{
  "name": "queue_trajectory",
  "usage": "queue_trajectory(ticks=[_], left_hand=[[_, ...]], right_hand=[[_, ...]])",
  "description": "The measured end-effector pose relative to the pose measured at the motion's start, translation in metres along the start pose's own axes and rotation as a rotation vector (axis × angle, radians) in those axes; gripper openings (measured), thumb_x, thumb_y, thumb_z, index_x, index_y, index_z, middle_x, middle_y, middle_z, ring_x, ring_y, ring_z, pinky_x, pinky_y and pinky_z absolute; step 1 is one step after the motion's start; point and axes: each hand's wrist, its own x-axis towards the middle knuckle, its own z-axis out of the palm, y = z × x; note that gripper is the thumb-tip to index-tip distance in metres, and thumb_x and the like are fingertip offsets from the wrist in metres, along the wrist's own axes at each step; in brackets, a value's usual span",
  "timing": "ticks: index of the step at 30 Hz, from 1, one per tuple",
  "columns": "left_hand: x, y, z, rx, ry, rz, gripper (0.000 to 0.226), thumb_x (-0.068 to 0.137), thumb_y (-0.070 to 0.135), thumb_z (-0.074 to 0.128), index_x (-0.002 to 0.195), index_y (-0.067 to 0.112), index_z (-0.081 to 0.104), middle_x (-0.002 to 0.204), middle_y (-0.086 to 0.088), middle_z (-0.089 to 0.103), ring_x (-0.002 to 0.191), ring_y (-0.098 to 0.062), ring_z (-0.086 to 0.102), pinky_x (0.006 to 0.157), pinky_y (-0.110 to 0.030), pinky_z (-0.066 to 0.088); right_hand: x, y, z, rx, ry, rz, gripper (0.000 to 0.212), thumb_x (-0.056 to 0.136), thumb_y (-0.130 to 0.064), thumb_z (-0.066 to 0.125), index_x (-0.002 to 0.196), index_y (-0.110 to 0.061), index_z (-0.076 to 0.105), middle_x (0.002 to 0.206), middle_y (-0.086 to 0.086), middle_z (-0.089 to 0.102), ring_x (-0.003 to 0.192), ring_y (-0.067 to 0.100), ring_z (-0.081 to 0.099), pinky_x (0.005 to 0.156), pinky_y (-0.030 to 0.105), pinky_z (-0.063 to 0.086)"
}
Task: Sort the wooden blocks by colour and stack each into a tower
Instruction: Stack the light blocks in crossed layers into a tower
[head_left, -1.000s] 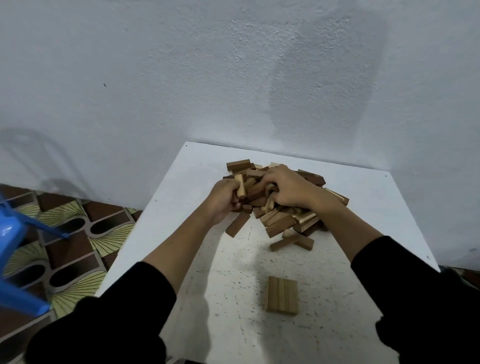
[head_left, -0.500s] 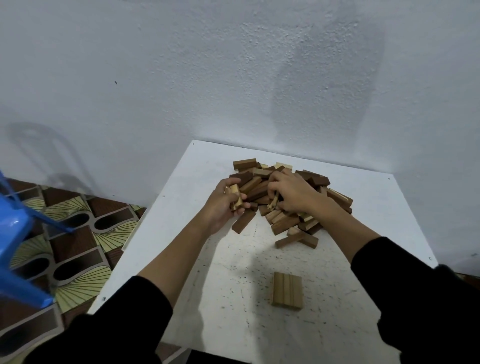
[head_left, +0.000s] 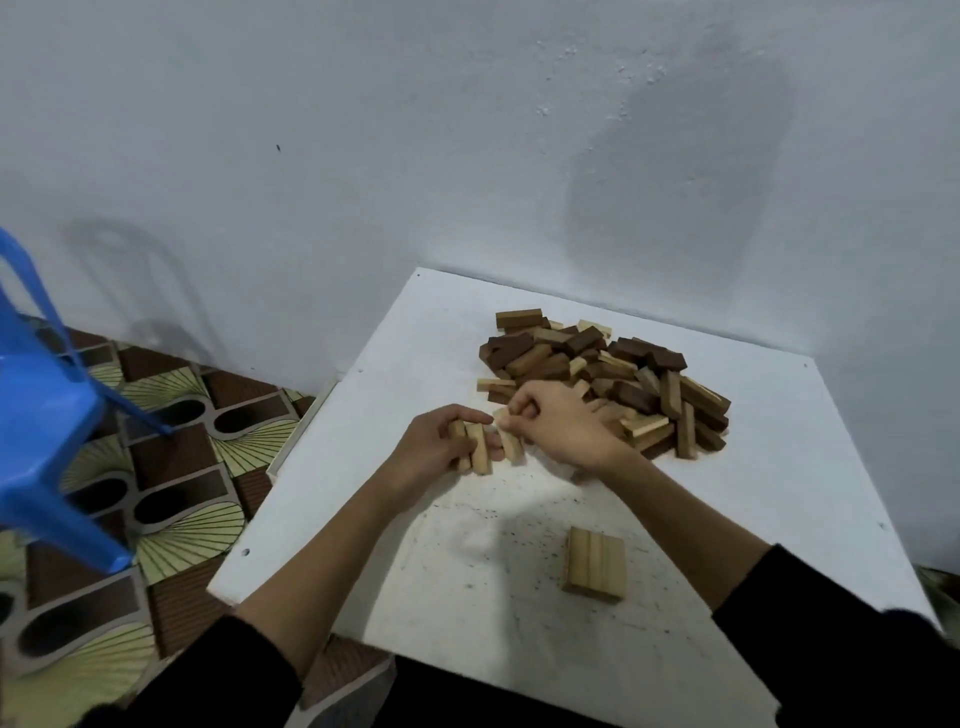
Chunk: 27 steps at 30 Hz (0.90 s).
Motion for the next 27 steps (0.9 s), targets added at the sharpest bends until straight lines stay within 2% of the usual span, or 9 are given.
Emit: queue_trajectory(ticks=[3,5,11,14,18,20,23,25,27], left_hand=[[-0.015,-0.013,-0.008,0.115,0.013,-0.005,0.026,0.089,-0.009,0.051,0.104,0.007,0.065,0.093,-0.016,0.064,0.079,-0.024,0.059,0.071,-0.035,0.048],[-0.022,-0.019,-0.012,0.156,0.024,0.031,0.028,0.089,-0.009,0.051,0.103,0.01,0.067,0.101,-0.013,0.063,0.084,-0.019,0.06,0.071,-0.03,0.048],[-0.026,-0.032,-0.029,0.446,0.02,0.2,0.039,0.09,-0.001,0.052,0.109,0.03,0.065,0.119,0.007,0.065,0.113,-0.007,0.057,0.1,-0.03,0.045],[-0.023,-0.031,-0.031,0.522,-0.044,0.187,0.036,0.096,0.008,0.049,0.125,0.028,0.057,0.132,0.012,0.052,0.135,-0.005,0.036,0.117,-0.037,0.02],[-0.012,-0.027,-0.039,0.871,-0.04,0.118,0.049,0.101,0.023,0.042,0.148,0.018,0.027,0.152,-0.007,0.032,0.145,-0.026,0.013,0.117,-0.047,-0.005],[-0.007,-0.027,-0.043,0.933,-0.027,0.081,0.058,0.1,0.027,0.044,0.151,0.018,0.017,0.159,-0.004,0.017,0.147,-0.018,-0.003,0.116,-0.043,-0.012],[-0.008,-0.028,-0.042,0.926,0.056,0.107,0.066,0.097,0.029,0.051,0.151,0.016,0.016,0.158,0.002,0.015,0.147,-0.015,0.0,0.116,-0.04,-0.007],[-0.013,-0.031,-0.041,0.821,0.153,0.178,0.07,0.092,0.031,0.06,0.149,0.018,0.023,0.153,0.003,0.029,0.142,-0.017,0.018,0.117,-0.04,0.012],[-0.019,-0.035,-0.042,0.651,0.203,0.207,0.078,0.083,0.031,0.072,0.146,0.025,0.027,0.137,0.011,0.043,0.124,-0.01,0.034,0.1,-0.026,0.036]], right_hand=[[-0.009,-0.002,0.035,-0.061,0.032,0.074,0.011,0.092,-0.02,0.059,0.085,-0.012,0.055,0.081,0.001,0.054,0.078,0.017,0.051,0.069,0.031,0.043],[-0.013,-0.001,0.054,-0.113,0.061,0.105,0.01,0.094,-0.019,0.055,0.089,-0.011,0.054,0.089,0.006,0.056,0.081,0.018,0.05,0.069,0.028,0.04],[-0.02,0.001,0.083,-0.084,0.141,0.16,0.02,0.096,-0.02,0.052,0.1,-0.002,0.06,0.101,0.013,0.064,0.088,0.021,0.055,0.072,0.027,0.039],[-0.021,0.006,0.089,-0.068,0.202,0.169,0.022,0.097,-0.02,0.051,0.104,-0.002,0.062,0.106,0.012,0.063,0.094,0.021,0.057,0.074,0.024,0.039],[-0.021,0.012,0.093,-0.05,0.269,0.135,0.02,0.096,-0.014,0.051,0.104,0.0,0.063,0.106,0.012,0.061,0.097,0.023,0.056,0.074,0.022,0.037],[-0.02,0.014,0.094,-0.028,0.314,0.121,0.018,0.094,-0.006,0.049,0.104,0.001,0.063,0.107,0.013,0.06,0.097,0.021,0.055,0.072,0.017,0.034],[-0.02,0.018,0.096,0.008,0.373,0.113,0.02,0.093,-0.002,0.049,0.108,0.001,0.062,0.109,0.013,0.06,0.098,0.021,0.054,0.073,0.015,0.033],[-0.024,0.019,0.099,0.034,0.407,0.088,0.019,0.093,-0.003,0.05,0.107,0.002,0.061,0.105,0.013,0.061,0.095,0.02,0.054,0.072,0.015,0.033],[-0.028,0.022,0.101,0.07,0.455,0.016,0.016,0.091,0.0,0.051,0.101,0.004,0.062,0.096,0.014,0.062,0.089,0.022,0.056,0.069,0.018,0.036]])
